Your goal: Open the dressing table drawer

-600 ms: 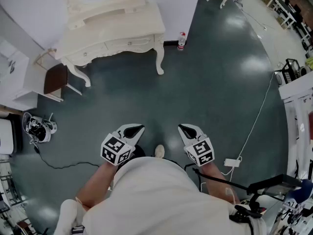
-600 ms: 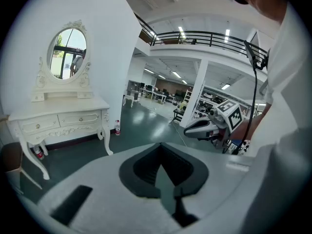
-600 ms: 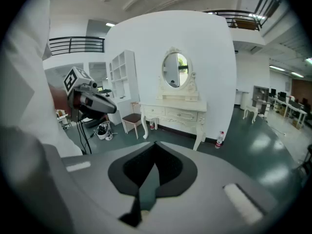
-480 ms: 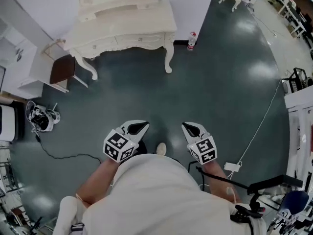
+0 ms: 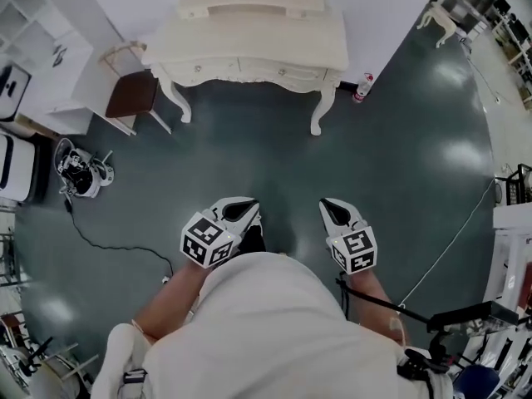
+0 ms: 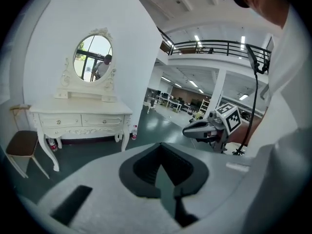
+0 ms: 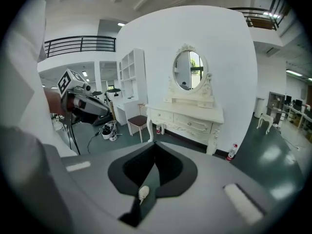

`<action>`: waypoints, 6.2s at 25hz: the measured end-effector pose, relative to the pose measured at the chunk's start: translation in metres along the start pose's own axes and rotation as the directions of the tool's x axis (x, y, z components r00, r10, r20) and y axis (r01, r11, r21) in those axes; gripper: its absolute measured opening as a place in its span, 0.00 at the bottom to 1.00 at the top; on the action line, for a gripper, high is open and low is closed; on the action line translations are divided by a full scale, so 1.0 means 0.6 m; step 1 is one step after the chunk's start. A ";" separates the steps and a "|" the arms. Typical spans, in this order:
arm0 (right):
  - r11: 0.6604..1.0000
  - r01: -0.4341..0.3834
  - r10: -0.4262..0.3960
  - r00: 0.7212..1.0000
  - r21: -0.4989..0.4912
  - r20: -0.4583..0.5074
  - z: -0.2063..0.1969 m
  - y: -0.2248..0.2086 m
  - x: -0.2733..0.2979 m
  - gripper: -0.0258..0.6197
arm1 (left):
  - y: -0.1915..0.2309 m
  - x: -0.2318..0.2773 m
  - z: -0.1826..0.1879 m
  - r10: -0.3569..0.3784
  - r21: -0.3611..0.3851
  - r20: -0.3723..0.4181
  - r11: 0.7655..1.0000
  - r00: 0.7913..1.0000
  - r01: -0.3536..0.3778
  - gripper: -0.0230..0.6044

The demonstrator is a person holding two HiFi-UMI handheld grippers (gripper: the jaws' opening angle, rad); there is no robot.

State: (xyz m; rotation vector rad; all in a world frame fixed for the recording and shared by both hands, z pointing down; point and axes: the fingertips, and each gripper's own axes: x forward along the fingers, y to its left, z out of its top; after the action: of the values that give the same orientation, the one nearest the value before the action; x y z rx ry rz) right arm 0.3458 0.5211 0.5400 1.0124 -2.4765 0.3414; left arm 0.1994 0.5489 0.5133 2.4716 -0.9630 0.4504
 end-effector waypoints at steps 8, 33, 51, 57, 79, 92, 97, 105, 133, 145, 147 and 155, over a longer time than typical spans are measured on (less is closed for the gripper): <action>0.999 0.030 -0.031 0.999 -0.021 -0.024 0.140 -0.100 0.143 0.14 | 0.198 0.066 0.136 0.004 0.006 0.060 1.000 0.998 -0.004 0.11; 0.963 -0.260 0.256 0.965 -0.077 -0.052 0.529 -0.364 0.767 0.04 | 0.933 0.156 0.403 0.436 -0.150 0.001 0.890 0.900 -0.431 0.14; 0.998 0.020 -0.017 0.998 0.057 -0.058 0.673 -0.426 0.963 0.08 | 1.452 0.213 0.498 0.475 -0.179 -0.096 0.856 0.875 -0.485 0.19; 0.978 0.165 -0.151 0.983 0.131 -0.105 0.670 -0.406 1.015 0.09 | 1.603 0.260 0.488 0.436 -0.130 -0.158 0.880 0.886 -0.456 0.21; 0.897 0.367 -0.326 0.925 0.245 -0.195 0.637 -0.402 0.996 0.08 | 1.732 0.351 0.495 0.424 -0.177 -0.245 0.864 0.872 -0.470 0.19; 0.909 0.340 -0.294 0.933 0.240 -0.208 0.634 -0.393 1.004 0.08 | 1.720 0.345 0.486 0.423 -0.156 -0.235 0.872 0.875 -0.464 0.19; 0.916 0.320 -0.275 0.940 0.241 -0.204 0.635 -0.388 1.013 0.08 | 1.709 0.340 0.474 0.413 -0.155 -0.239 0.877 0.879 -0.454 0.19; 0.921 0.308 -0.265 0.944 0.240 -0.194 0.636 -0.380 1.017 0.08 | 1.690 0.323 0.455 0.405 -0.154 -0.249 0.880 0.880 -0.449 0.19; 0.911 0.321 -0.280 0.942 0.259 -0.182 0.621 -0.352 0.990 0.08 | 1.648 0.295 0.422 0.381 -0.162 -0.260 0.888 0.887 -0.429 0.19; 0.913 0.316 -0.276 0.944 0.258 -0.182 0.617 -0.345 0.990 0.08 | 1.640 0.290 0.416 0.381 -0.174 -0.254 0.886 0.889 -0.429 0.19; 0.913 0.316 -0.275 0.944 0.258 -0.181 0.617 -0.342 0.989 0.08 | 1.639 0.287 0.415 0.382 -0.177 -0.252 0.885 0.889 -0.430 0.19; 0.919 0.298 -0.259 0.950 0.258 -0.177 0.613 -0.342 0.988 0.08 | 1.625 0.279 0.417 0.382 -0.166 -0.241 0.889 0.892 -0.426 0.26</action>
State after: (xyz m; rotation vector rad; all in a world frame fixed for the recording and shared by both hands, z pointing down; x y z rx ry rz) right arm 0.0034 -0.1201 0.5190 1.3878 -2.1584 0.6610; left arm -0.3289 -0.3122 0.6560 1.9821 -1.3692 0.6785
